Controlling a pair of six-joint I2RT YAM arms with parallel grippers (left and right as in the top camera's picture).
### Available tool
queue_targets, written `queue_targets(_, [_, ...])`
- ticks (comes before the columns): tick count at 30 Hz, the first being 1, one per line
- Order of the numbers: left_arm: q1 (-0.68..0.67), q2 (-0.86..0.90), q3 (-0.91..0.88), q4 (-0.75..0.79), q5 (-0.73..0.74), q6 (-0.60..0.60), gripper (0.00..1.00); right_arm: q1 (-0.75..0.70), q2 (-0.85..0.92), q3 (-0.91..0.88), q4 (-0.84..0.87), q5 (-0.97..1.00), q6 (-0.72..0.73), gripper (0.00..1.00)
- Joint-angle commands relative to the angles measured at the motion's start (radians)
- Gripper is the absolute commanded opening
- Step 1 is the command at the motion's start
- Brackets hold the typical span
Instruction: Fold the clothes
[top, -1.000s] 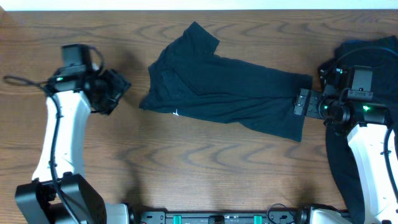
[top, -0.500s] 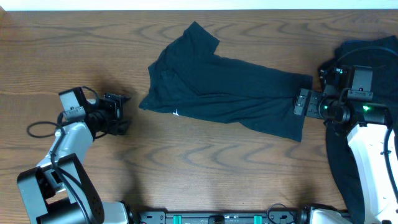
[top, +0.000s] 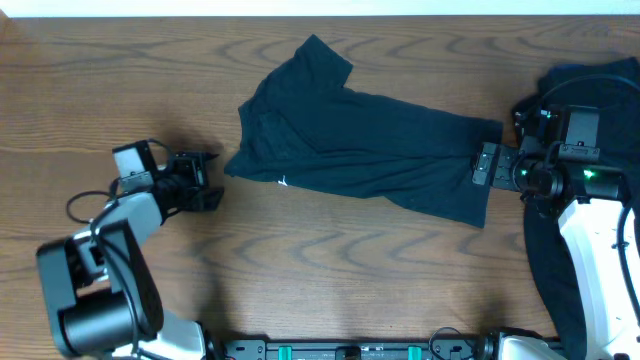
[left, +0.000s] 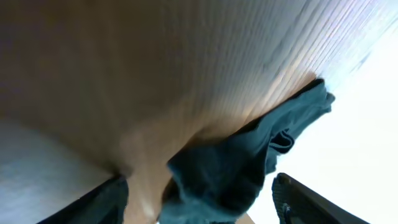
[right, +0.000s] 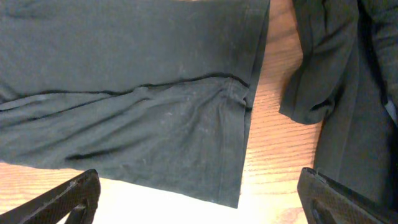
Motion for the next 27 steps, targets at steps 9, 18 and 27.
queue_targets(9, [-0.041, 0.043, -0.001, 0.100, -0.013, -0.130, 0.73, -0.004, 0.001, 0.002, -0.002, -0.006, 0.015, 0.99])
queue_targets(18, [-0.050, 0.073, -0.001, 0.099, -0.037, -0.131, 0.60, -0.004, 0.001, 0.002, -0.001, -0.006, 0.015, 0.99])
queue_targets(27, [-0.072, 0.078, -0.001, 0.100, -0.041, -0.182, 0.39, -0.004, 0.001, 0.002, -0.001, -0.006, 0.015, 0.99])
